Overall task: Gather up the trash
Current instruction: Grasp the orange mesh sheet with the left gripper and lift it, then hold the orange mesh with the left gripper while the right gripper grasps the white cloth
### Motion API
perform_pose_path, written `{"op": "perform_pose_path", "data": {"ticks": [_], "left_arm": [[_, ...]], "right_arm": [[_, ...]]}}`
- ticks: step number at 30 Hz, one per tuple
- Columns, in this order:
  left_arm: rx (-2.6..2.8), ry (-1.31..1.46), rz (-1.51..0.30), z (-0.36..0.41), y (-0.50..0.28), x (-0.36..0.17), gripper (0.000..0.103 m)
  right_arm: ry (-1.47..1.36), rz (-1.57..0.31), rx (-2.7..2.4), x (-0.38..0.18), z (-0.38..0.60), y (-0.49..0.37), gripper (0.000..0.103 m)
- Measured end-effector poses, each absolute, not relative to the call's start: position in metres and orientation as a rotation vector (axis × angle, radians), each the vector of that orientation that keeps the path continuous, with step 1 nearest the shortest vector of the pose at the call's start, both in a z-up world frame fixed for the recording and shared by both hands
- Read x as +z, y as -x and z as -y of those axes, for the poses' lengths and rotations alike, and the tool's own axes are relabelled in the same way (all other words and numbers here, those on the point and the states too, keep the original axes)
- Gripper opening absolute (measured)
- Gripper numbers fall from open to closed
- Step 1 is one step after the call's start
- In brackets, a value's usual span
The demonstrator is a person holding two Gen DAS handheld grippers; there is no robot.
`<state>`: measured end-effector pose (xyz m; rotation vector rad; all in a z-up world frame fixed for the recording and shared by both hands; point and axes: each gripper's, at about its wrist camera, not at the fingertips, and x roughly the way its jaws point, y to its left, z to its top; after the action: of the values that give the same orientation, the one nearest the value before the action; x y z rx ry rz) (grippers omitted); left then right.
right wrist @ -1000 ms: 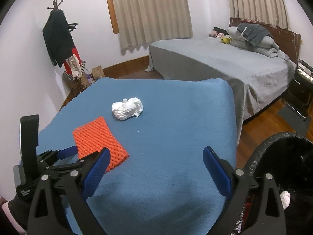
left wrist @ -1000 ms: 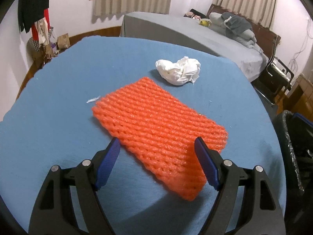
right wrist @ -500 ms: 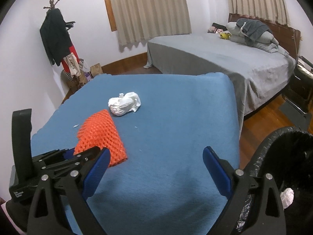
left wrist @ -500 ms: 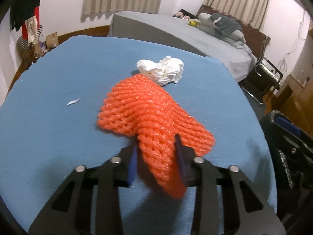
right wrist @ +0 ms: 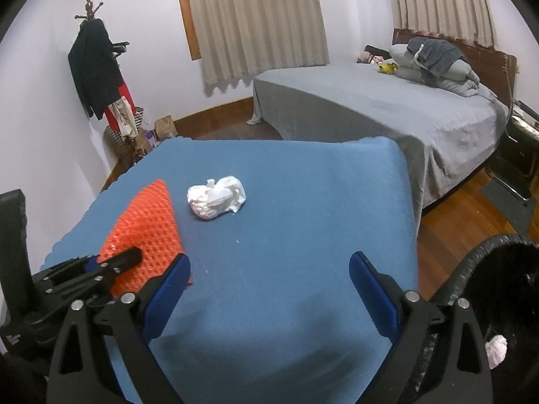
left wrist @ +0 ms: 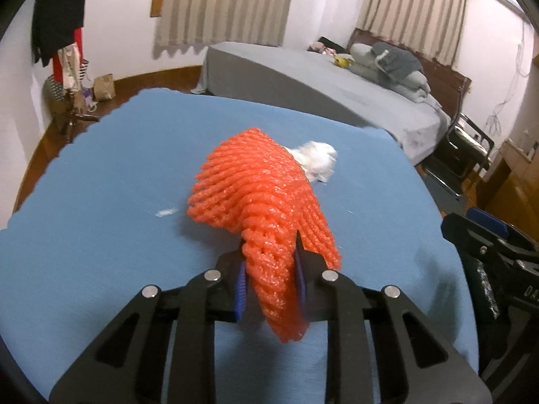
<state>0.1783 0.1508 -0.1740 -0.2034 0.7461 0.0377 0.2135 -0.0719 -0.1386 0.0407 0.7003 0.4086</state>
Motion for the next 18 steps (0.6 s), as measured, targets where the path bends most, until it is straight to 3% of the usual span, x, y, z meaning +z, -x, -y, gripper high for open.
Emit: {"op": "perform_pose_path", "data": {"ticks": [18], "left_arm": [[0.212,0.221,-0.758,-0.239,-0.194,-0.182,0.022]], "right_arm": [[-0.029,-0.726,0.427,-0.152,0.012,-0.270,0.093]]}}
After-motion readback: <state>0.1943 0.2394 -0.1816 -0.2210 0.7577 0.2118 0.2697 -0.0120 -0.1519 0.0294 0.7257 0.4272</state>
